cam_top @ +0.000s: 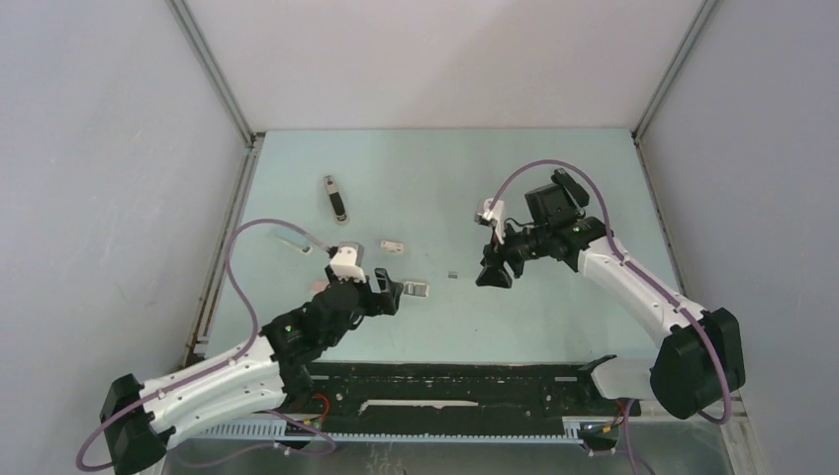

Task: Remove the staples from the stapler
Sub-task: Place the staple in the staple box, then pick up the staple from the center of the board.

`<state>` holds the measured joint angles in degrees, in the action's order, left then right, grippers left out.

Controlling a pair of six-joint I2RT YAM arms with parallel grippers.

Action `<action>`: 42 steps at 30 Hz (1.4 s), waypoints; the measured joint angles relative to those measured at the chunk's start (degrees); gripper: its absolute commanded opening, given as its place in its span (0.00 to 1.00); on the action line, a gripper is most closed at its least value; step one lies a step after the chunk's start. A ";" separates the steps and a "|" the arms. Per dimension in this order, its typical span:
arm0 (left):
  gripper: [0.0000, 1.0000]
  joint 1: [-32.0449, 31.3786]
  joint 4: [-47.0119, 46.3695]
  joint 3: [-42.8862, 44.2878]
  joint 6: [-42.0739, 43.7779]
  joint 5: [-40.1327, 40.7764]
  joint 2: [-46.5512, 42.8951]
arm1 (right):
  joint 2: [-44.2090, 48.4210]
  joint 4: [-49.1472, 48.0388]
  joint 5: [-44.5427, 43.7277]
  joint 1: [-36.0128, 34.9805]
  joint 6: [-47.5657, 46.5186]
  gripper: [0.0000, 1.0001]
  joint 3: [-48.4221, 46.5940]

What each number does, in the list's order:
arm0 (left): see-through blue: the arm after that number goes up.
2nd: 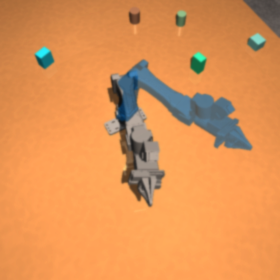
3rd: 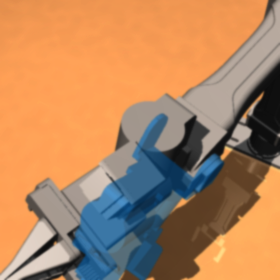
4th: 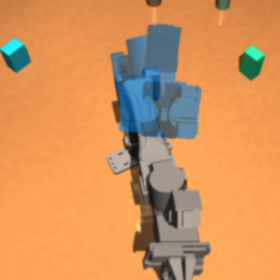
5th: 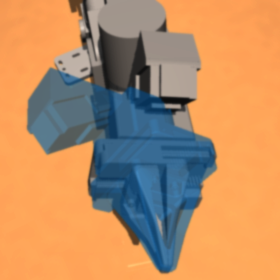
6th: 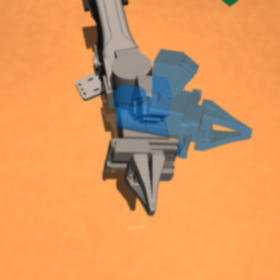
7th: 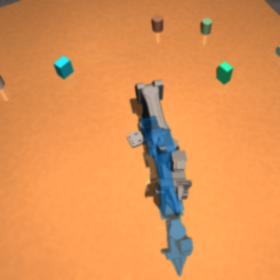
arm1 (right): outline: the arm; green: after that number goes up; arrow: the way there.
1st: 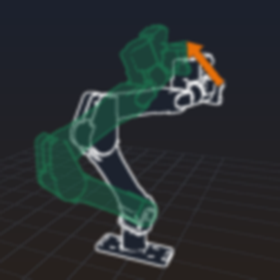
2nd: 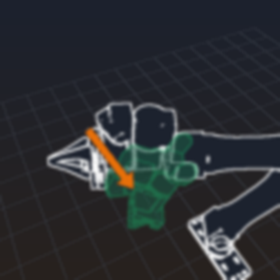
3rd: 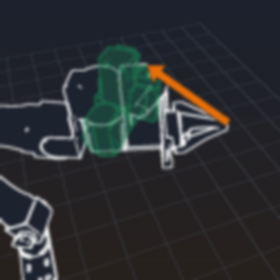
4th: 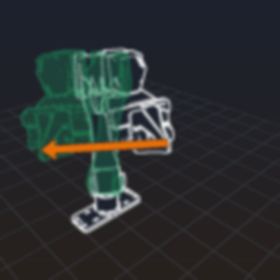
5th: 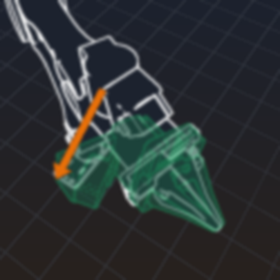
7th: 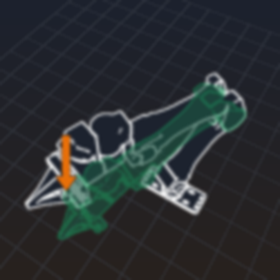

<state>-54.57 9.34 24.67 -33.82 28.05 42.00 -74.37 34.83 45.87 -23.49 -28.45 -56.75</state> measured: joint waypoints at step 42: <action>1.00 2.58 -5.42 -17.22 -3.78 -0.87 -18.18 | -32.26 5.84 -26.88 -10.12 -8.02 0.71 -23.17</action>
<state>-51.99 3.92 7.44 -37.60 27.18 23.81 -106.63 40.66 18.98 -33.61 -36.47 -79.92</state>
